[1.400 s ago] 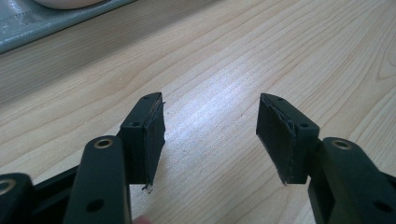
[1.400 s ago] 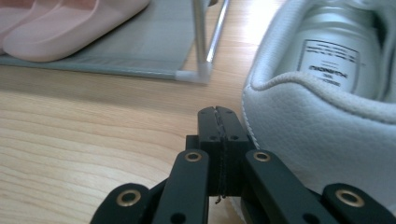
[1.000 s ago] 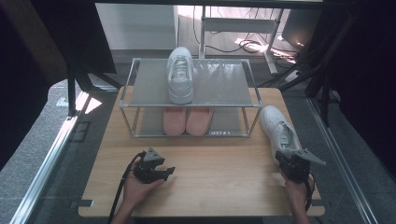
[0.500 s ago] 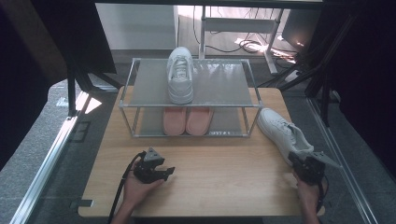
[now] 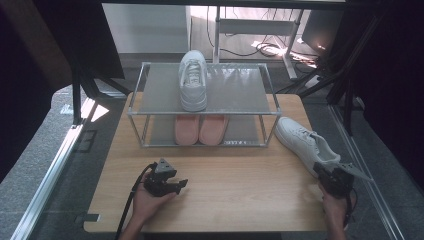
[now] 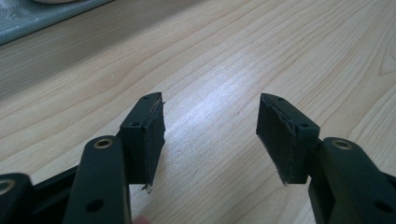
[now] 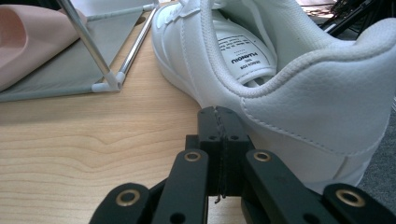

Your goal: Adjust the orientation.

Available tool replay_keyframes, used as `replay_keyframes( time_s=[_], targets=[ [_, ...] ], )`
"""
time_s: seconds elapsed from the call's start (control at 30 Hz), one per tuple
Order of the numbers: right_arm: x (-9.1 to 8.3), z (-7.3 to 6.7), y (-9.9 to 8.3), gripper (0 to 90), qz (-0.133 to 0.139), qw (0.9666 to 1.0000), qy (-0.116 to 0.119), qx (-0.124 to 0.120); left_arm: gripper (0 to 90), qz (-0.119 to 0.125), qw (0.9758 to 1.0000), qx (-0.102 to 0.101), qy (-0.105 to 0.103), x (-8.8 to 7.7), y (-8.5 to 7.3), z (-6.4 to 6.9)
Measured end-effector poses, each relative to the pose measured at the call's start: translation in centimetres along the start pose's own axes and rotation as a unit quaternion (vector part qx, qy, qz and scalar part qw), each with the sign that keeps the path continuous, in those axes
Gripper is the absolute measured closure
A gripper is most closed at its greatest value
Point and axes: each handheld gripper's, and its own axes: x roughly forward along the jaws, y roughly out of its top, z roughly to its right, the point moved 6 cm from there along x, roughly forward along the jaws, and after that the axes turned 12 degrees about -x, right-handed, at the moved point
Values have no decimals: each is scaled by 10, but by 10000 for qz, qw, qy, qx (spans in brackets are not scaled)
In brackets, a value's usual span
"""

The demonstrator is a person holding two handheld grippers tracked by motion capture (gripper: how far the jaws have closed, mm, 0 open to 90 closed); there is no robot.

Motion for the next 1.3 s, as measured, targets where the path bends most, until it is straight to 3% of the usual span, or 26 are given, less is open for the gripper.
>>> replay_keyframes(
  time_s=[0.4, 0.97, 1.07, 1.3],
  targets=[
    [0, -8, 4, 843, 72, 9998, 159, -111, 426, 0, 10000, -2, 7, 0, 0, -1],
    [-16, -21, 29, 710, 395, 9952, 714, -532, 426, 0, 10000, -13, 21, 1, 0, 1],
    [-18, -23, 32, 686, 446, 9939, 895, -467, 426, 2, 10000, -18, 19, 2, 0, 1],
    [-17, -23, 35, 644, 453, 9935, 884, -554, 425, -18, 10000, -6, 31, 2, -1, 1]
  ],
)
